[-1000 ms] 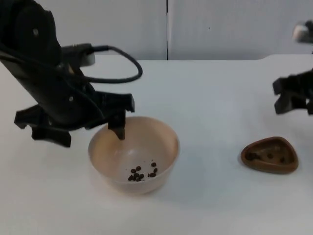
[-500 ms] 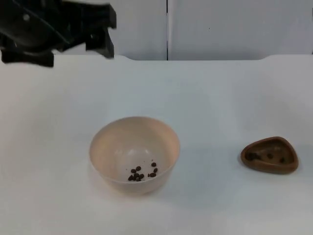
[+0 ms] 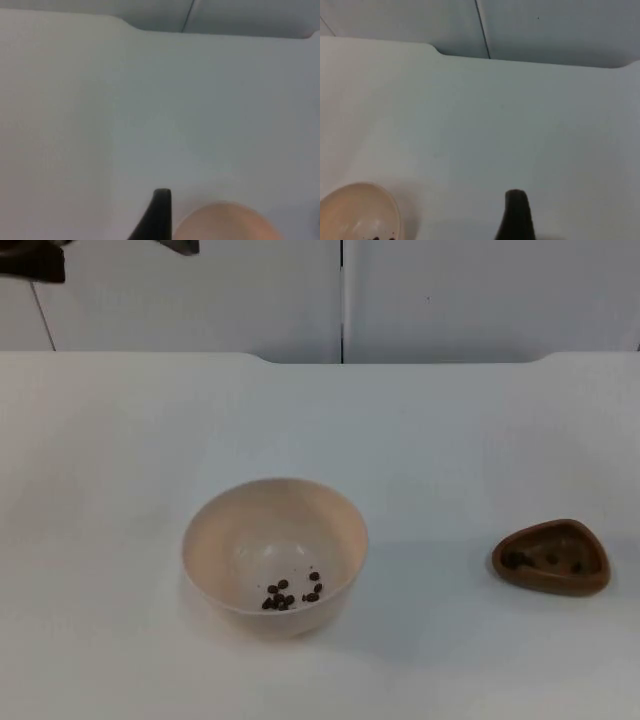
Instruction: Pick up the bowl with the left hand and pour the coffee beans from the cup into the bowl with the right hand.
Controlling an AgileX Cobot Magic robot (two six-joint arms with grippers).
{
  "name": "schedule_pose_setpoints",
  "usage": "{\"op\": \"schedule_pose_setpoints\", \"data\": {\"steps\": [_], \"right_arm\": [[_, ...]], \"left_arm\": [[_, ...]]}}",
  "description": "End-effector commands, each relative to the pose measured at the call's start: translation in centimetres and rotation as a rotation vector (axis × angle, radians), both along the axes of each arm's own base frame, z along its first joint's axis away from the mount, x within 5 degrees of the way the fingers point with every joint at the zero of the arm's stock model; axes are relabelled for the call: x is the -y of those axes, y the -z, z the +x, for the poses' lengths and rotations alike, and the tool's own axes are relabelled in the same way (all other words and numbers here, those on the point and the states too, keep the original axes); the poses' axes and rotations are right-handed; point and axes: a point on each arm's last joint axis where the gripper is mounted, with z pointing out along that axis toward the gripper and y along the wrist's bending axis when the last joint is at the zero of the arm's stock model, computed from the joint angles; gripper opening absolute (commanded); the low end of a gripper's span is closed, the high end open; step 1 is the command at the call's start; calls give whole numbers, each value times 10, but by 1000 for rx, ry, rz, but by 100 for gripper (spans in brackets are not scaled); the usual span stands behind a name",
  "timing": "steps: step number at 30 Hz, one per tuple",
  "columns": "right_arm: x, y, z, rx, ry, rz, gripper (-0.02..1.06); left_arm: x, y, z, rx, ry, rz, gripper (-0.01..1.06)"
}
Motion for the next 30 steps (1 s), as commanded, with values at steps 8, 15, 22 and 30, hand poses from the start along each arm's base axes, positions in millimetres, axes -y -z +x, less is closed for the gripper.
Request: {"op": "schedule_pose_setpoints", "data": {"steps": [8, 15, 22, 30], "right_arm": [[3, -7, -10, 16, -25, -28, 59], [5, -13, -22, 26, -48, -44, 59], [10, -10, -40, 57, -71, -74, 59], [19, -20, -69, 166, -79, -80, 59]], "left_arm": [[-8, -14, -14, 37, 24, 32, 85], [-14, -26, -27, 56, 21, 28, 85], [-24, -42, -47, 89, 32, 41, 85], [-41, -64, -83, 147, 47, 51, 85]]}}
